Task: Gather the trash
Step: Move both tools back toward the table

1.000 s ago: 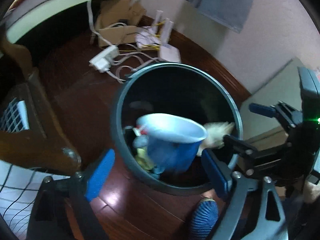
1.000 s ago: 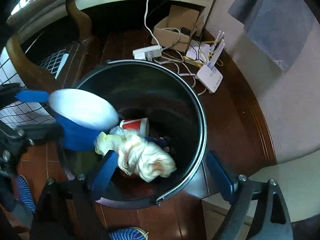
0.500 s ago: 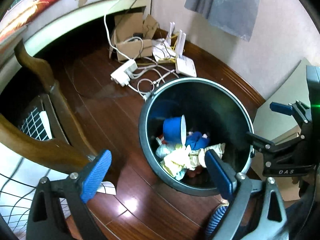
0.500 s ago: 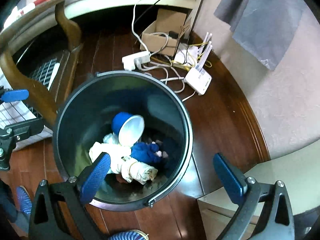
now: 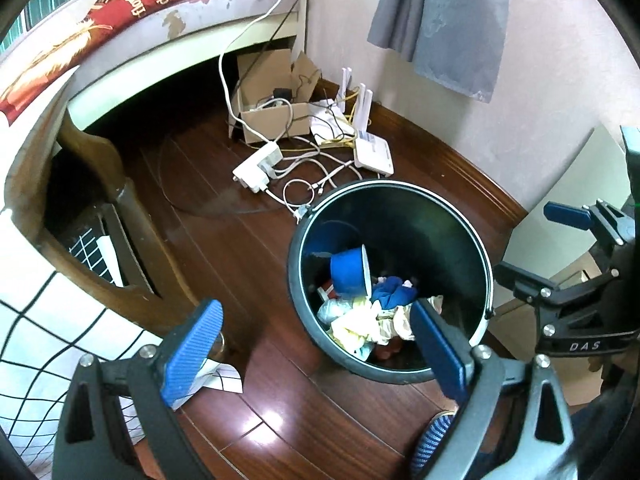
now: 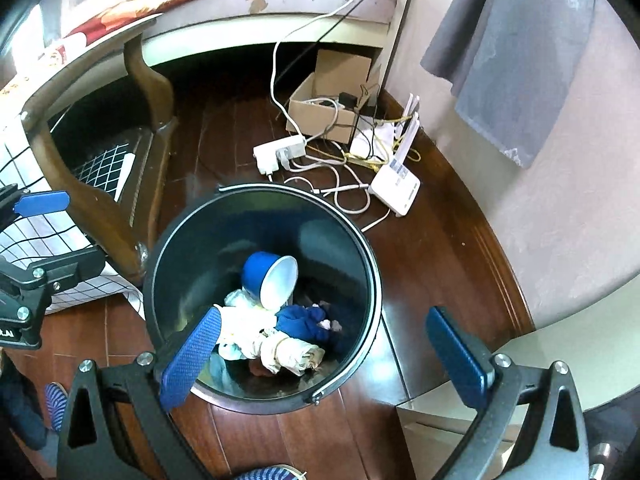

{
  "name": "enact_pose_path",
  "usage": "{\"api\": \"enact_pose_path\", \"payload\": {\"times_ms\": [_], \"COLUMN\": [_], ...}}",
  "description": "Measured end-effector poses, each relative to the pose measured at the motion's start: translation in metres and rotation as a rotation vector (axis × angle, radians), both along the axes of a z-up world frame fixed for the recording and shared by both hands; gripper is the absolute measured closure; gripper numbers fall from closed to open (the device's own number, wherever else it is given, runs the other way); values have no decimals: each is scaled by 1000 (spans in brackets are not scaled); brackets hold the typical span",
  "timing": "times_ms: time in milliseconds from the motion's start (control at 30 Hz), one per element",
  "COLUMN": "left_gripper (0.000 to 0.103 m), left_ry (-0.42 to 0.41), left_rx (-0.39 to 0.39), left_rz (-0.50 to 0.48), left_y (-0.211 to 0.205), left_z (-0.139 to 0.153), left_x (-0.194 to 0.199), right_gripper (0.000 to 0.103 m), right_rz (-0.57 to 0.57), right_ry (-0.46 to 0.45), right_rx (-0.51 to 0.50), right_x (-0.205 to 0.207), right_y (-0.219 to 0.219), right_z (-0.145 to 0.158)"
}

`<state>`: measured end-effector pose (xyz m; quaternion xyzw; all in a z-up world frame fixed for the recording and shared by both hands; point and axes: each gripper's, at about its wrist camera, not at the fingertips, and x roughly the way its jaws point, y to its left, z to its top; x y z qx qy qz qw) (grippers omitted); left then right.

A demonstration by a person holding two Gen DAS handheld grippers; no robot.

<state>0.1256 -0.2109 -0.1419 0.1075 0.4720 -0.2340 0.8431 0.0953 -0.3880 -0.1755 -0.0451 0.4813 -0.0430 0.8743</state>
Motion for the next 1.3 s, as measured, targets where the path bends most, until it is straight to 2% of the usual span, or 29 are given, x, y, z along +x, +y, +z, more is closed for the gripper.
{"api": "enact_pose_path", "payload": {"times_ms": [267, 533, 767, 933, 1133, 1300], "left_gripper": [7, 6, 6, 6, 6, 6], "left_ry": [-45, -151, -233, -275, -302, -297], "left_rx": [-13, -38, -48, -46, -20, -5], "left_rz": [16, 89, 237, 398, 565, 661], "left_y": [8, 47, 114, 189, 266, 312], "left_z": [21, 68, 100, 115, 118, 113], "left_x": [-8, -6, 16, 28, 43, 59], "right_gripper": [0, 0, 0, 0, 0, 0], "right_rz": [11, 34, 123, 224, 320, 391], "right_ry": [-43, -125, -211, -235, -243, -239], "right_rx": [-4, 67, 146, 185, 217, 232], "right_x": [-5, 8, 45, 83, 137, 177], "right_y": [4, 21, 70, 124, 194, 249], "right_z": [19, 56, 98, 117, 132, 140]}}
